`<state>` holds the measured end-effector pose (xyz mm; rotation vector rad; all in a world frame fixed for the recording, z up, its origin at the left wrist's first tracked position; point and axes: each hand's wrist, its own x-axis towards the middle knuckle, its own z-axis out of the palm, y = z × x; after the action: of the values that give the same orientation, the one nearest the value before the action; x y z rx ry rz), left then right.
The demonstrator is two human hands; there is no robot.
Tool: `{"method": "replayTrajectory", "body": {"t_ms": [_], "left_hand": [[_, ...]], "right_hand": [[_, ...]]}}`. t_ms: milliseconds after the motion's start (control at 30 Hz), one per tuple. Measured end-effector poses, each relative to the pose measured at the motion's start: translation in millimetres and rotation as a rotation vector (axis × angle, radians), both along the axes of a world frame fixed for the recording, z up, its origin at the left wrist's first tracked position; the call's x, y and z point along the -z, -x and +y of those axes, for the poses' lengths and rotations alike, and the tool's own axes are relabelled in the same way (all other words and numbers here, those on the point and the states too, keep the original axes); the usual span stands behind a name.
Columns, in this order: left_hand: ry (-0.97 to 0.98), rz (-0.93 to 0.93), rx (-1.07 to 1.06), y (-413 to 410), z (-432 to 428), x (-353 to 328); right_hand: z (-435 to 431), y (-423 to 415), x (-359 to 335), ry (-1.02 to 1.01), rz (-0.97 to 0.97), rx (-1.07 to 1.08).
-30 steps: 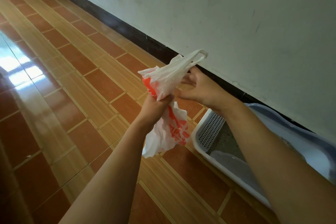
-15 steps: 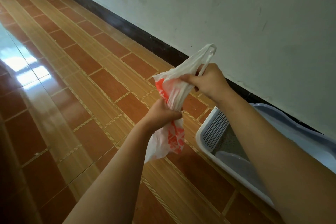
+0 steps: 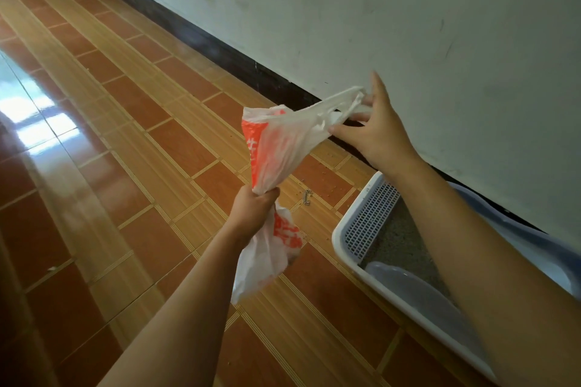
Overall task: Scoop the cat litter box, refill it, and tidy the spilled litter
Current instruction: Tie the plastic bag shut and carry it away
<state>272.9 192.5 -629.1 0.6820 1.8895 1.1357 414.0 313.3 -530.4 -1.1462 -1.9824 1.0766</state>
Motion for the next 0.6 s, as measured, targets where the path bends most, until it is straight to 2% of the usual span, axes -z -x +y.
{"method": "replayTrajectory", "body": {"t_ms": [100,167,200,300,400,500,600], "left_hand": [[0.062,0.064,0.023,4,4,1],[0.109,0.147,0.057,4,7,1],[0.126,0.186,0.079,4,9,0],[0.138,0.293,0.19,1,13,-7],[0.107,0.434,0.35,-5,12,-17],[0.064,0.497,0.424,-8,10,-22],[-0.009,0.533,0.429,-6,9,-21]], "right_hand": [[1,-2,1,-0.493,-0.242,-0.027],[1,-1,6,-0.847,-0.432,-0.115],[0,1,11,-0.949,-0.519,-0.185],[-10,6,26,-1.006,-0.778,-0.388],[-10,9,38,-0.979,-0.961,-0.443],[-3,9,41,-0.97,-1.001,-0.406],[-1,9,44,-0.946,-0.981,-0.465]]}}
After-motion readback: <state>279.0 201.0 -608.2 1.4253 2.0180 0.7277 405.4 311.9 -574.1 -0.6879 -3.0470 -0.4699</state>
